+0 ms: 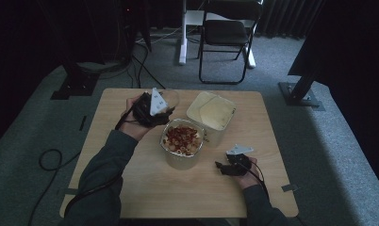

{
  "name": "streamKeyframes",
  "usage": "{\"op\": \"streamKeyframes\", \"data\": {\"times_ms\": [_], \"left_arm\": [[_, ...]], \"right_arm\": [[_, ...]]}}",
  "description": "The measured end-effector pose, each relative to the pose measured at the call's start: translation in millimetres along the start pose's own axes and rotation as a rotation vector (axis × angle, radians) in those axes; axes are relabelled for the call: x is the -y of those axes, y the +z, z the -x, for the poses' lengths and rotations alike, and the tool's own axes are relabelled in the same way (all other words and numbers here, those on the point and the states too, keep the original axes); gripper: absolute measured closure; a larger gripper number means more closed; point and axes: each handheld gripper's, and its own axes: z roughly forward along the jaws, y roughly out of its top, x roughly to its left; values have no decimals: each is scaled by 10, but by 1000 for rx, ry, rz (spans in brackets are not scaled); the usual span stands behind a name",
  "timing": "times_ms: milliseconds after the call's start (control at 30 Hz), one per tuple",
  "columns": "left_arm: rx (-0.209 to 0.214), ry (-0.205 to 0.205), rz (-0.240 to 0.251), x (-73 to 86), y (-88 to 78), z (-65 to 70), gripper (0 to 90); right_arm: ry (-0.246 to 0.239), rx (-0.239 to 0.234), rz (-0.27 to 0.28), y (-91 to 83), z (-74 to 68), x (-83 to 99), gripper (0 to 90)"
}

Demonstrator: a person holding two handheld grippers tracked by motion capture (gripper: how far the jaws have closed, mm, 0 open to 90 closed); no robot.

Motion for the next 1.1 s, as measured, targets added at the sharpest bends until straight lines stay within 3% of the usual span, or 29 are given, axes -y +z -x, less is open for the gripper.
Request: {"op": "streamKeyframes", "data": {"times_ms": [67,167,433,600,1100], "left_arm": [[31,-78,30,-27,-3,-61,363],[69,-147,67,-78,25,-97,363],[135,-256,97,-196,247,-59,361],[149,-256,90,-300,391,9,357],[249,-264,114,-667,784,379,337]], "right_arm": [[0,0,1,1,0,0,347],[0,-1,2,1,0,1,347],[1,-2,3,-10,-14,14,348],[2,1,6,-23,-19,31,346],[4,1,9,-39,-18,53,343]]}}
